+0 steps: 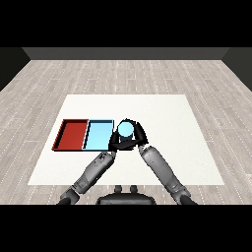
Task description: Pick the blue can and put it in the blue box
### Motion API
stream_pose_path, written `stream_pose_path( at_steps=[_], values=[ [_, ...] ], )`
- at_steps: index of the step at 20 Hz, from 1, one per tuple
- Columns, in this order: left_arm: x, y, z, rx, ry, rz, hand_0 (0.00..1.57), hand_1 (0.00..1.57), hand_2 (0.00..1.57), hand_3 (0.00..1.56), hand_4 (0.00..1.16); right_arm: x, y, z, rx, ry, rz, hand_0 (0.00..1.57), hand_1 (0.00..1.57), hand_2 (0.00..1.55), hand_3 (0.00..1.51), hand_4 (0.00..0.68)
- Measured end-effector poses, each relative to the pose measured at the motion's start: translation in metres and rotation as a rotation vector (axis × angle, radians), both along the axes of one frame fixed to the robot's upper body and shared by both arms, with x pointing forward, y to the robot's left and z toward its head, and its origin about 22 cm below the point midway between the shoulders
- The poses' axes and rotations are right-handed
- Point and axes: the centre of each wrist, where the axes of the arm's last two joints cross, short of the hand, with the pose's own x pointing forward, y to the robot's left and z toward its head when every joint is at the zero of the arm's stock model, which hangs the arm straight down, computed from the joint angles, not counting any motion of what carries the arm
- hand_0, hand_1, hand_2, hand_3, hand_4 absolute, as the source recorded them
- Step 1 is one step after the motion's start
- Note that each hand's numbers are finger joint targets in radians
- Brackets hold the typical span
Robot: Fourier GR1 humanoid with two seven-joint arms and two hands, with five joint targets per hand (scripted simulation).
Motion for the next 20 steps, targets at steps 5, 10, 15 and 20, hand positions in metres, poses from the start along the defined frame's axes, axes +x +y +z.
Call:
stream_pose_path(
  at_steps=[5, 10, 15, 20],
  values=[
    [0.001, 0.003, -0.003, -0.006, -0.015, 0.022, 1.57, 1.57, 1.57, 1.49, 1.13, 0.0, -0.004, -0.006, -0.02, 0.011, -0.001, 0.0, 0.0, 0.0, 0.0, 0.0],
    [0.002, 0.004, -0.006, -0.004, -0.033, 0.035, 1.57, 1.57, 1.57, 1.49, 1.13, 0.001, -0.009, -0.01, -0.047, 0.005, 0.005, 0.0, 0.0, 0.0, 0.0, 0.0],
    [0.0, 0.012, -0.012, 0.014, -0.041, 0.047, 1.57, 1.57, 1.57, 1.49, 1.13, 0.003, -0.017, -0.006, -0.037, 0.002, 0.005, 0.0, 0.0, 0.0, 0.0, 0.0],
    [0.007, 0.029, -0.011, 0.043, -0.045, 0.077, 1.57, 1.57, 1.57, 1.48, 1.14, 0.002, -0.044, 0.0, 0.056, 0.019, -0.062, 0.0, 0.0, 0.0, 0.0, 0.0]
  ],
)
